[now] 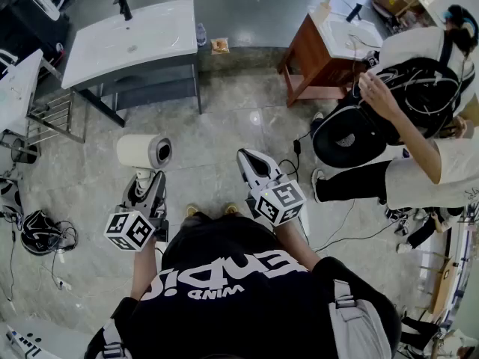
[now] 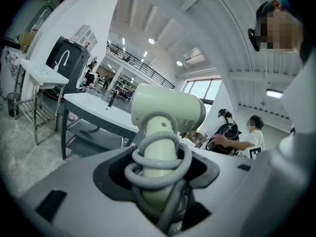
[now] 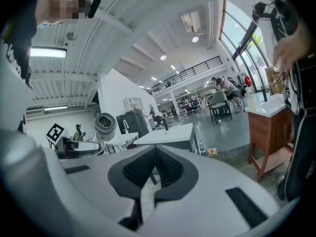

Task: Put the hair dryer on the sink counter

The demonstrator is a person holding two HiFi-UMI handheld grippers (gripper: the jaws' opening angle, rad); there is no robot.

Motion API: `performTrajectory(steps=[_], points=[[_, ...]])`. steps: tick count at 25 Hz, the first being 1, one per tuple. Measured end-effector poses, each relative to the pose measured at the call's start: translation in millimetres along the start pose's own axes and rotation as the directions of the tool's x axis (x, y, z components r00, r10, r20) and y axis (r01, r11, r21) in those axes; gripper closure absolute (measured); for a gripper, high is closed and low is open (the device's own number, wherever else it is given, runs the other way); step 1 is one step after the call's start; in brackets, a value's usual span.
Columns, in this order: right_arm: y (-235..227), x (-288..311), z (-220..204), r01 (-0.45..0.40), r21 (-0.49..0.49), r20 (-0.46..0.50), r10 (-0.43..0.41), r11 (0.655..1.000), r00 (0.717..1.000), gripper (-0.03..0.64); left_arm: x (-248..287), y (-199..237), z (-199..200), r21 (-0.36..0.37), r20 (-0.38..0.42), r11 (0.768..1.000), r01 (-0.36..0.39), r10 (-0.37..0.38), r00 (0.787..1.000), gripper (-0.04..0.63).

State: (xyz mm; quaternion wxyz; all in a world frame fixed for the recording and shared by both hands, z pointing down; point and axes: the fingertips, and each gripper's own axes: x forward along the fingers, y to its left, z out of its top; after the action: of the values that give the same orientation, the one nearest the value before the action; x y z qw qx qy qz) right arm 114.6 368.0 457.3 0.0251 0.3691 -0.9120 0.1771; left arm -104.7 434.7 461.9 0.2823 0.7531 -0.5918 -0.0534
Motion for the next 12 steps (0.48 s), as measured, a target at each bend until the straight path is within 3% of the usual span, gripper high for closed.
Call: performTrajectory(steps=[12], points=[[9.5,7.3,-0.7,0.000,0.001,0.005,0.000,1.000,1.000,0.598,4.4,6.5,3.7,0.000,-0.015,1.000,0.023,-0.023,1.000,0.327]])
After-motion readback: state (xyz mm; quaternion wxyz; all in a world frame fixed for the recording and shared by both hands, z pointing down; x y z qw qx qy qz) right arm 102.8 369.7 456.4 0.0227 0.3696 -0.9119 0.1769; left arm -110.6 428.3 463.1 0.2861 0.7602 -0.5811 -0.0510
